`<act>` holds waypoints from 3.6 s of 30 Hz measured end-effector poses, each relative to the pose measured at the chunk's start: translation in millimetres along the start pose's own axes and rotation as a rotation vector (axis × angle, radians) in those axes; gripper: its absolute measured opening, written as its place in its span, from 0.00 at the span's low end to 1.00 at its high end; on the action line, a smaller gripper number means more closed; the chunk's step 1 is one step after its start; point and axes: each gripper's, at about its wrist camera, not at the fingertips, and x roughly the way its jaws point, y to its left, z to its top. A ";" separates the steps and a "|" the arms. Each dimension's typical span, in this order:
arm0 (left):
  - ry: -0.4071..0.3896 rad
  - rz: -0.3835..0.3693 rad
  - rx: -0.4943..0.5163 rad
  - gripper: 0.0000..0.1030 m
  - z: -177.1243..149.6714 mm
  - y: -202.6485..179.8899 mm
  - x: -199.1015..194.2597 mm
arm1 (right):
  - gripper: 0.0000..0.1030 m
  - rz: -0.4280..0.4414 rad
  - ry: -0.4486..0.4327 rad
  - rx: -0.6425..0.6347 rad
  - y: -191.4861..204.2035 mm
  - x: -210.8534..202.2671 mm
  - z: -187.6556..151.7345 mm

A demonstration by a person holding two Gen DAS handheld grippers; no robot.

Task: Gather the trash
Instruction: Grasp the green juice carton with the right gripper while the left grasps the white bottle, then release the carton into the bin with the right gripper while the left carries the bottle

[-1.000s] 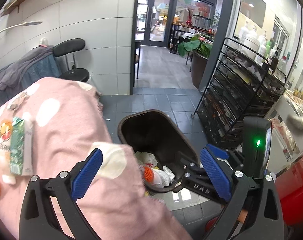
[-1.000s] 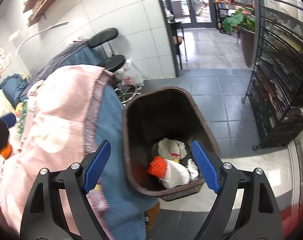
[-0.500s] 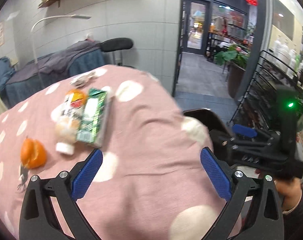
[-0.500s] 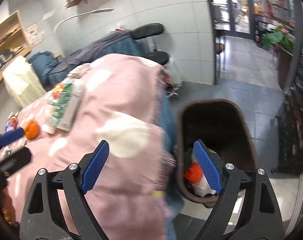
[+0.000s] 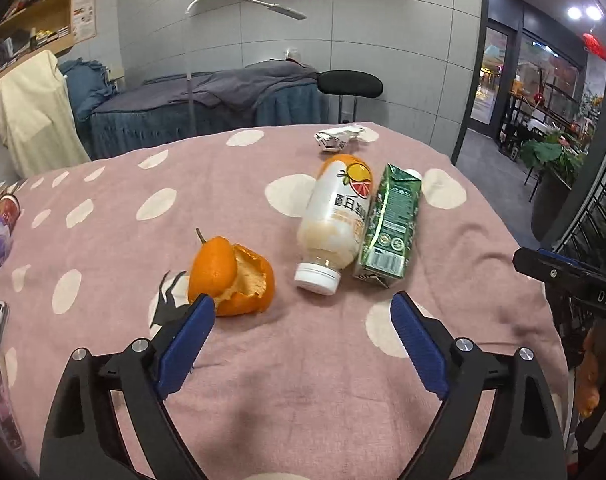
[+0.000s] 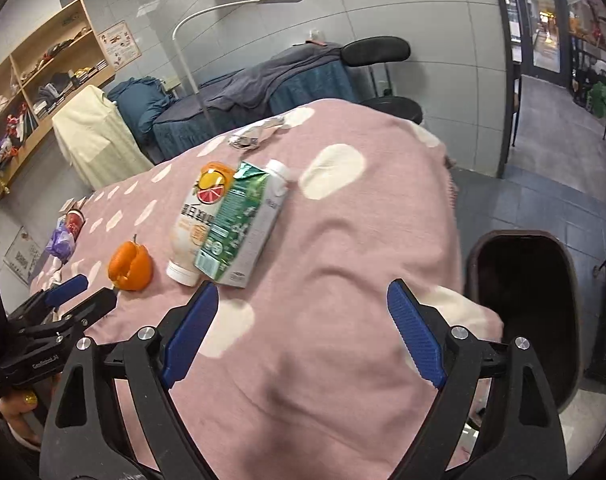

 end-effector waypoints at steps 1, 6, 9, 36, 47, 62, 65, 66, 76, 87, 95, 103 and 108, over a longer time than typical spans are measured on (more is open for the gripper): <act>-0.002 -0.001 -0.008 0.81 4.7 4.0 1.6 | 0.83 0.010 0.015 0.012 4.3 6.6 4.7; -0.020 0.007 0.001 0.78 17.4 6.5 5.7 | 0.83 0.057 0.095 0.053 34.8 46.8 29.4; -0.027 0.011 0.014 0.78 20.9 6.8 8.7 | 0.83 0.034 0.142 0.079 47.8 75.4 38.9; 0.100 -0.003 0.085 0.75 31.0 -24.5 73.4 | 0.56 -0.007 0.073 0.124 45.8 96.7 66.2; 0.227 -0.005 0.144 0.73 35.1 -57.0 122.9 | 0.56 0.010 -0.064 0.143 7.6 4.5 50.7; 0.288 0.002 0.074 0.59 39.7 -52.9 138.9 | 0.56 -0.083 -0.138 0.227 -72.3 -56.3 8.6; 0.264 -0.016 0.064 0.59 37.6 -56.2 125.2 | 0.56 -0.110 -0.149 0.253 -87.8 -61.5 0.0; 0.248 -0.016 0.067 0.59 38.8 -58.8 120.4 | 0.56 -0.118 -0.153 0.267 -95.1 -63.9 -3.2; 0.091 -0.138 0.052 0.59 42.7 -88.2 54.0 | 0.56 -0.242 -0.164 0.375 -172.9 -79.9 -32.4; 0.062 -0.315 0.094 0.59 36.4 -158.3 32.8 | 0.56 -0.313 -0.051 0.432 -238.3 -42.4 -71.8; 0.052 -0.415 0.150 0.60 30.1 -206.4 20.7 | 0.56 -0.392 0.056 0.376 -252.1 6.6 -77.3; 0.083 -0.458 0.182 0.60 19.3 -232.4 26.7 | 0.56 -0.427 0.157 0.340 -266.4 53.6 -84.9; 0.088 -0.473 0.186 0.60 15.8 -241.6 22.7 | 0.56 -0.435 0.206 0.339 -269.0 77.0 -89.2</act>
